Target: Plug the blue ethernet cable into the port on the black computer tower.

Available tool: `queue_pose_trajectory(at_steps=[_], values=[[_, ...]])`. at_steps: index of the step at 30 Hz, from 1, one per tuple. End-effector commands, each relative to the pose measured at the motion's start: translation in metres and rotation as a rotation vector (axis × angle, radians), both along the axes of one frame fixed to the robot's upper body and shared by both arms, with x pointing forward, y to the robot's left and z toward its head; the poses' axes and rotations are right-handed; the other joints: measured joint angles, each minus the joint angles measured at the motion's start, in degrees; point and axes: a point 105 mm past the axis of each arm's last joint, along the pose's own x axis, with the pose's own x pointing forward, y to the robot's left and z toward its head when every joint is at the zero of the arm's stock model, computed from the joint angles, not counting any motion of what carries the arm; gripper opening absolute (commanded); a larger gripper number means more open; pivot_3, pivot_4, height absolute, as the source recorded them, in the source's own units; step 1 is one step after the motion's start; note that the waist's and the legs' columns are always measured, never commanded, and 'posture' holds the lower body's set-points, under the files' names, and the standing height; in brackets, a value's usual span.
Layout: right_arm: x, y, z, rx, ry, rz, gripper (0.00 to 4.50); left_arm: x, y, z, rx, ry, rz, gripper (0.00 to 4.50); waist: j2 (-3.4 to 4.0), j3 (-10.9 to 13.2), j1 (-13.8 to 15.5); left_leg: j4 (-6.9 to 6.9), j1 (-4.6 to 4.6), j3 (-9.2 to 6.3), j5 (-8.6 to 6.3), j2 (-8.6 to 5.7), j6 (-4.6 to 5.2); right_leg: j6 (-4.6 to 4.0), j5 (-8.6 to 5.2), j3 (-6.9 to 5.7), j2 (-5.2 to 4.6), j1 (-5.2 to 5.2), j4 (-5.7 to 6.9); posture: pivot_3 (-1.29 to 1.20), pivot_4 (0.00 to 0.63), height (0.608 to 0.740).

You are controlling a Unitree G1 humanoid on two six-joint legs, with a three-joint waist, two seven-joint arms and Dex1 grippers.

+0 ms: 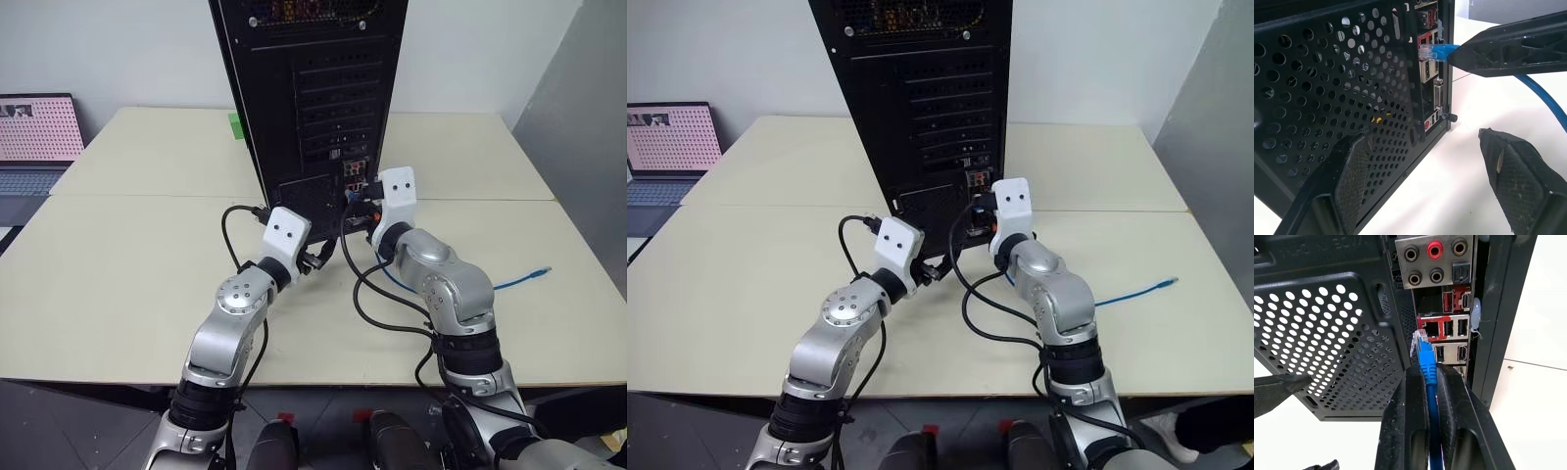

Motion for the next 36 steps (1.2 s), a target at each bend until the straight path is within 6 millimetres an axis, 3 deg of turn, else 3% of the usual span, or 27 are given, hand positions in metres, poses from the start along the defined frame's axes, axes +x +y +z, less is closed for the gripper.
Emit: queue_pose_trajectory(at_steps=[1,21,36], values=[[-0.005,-0.002,0.019,0.022,-0.071,0.004,0.00,-0.005,-0.004,0.012,-0.005,-0.056,-0.019,3.69,0.00,0.0,0.0,0.00,0.00,0.00,0.00,0.00,0.00,0.00,0.00,0.00,0.00,0.00,0.00,0.00,0.150,0.740],[0.002,-0.007,0.019,0.019,-0.086,-0.020,0.00,-0.004,-0.004,0.012,0.000,-0.059,-0.017,3.69,0.00,0.0,0.0,-0.02,-0.05,0.01,0.00,0.00,0.00,0.00,0.00,0.01,0.00,-0.05,-0.01,0.00,0.150,0.740],[0.000,0.006,0.026,0.004,-0.119,0.019,0.00,-0.004,-0.003,0.011,0.001,-0.059,-0.015,3.69,0.00,0.0,0.0,-0.03,-0.07,0.01,0.00,0.00,0.00,0.00,0.00,0.01,0.00,-0.09,-0.01,0.00,0.150,0.740]])
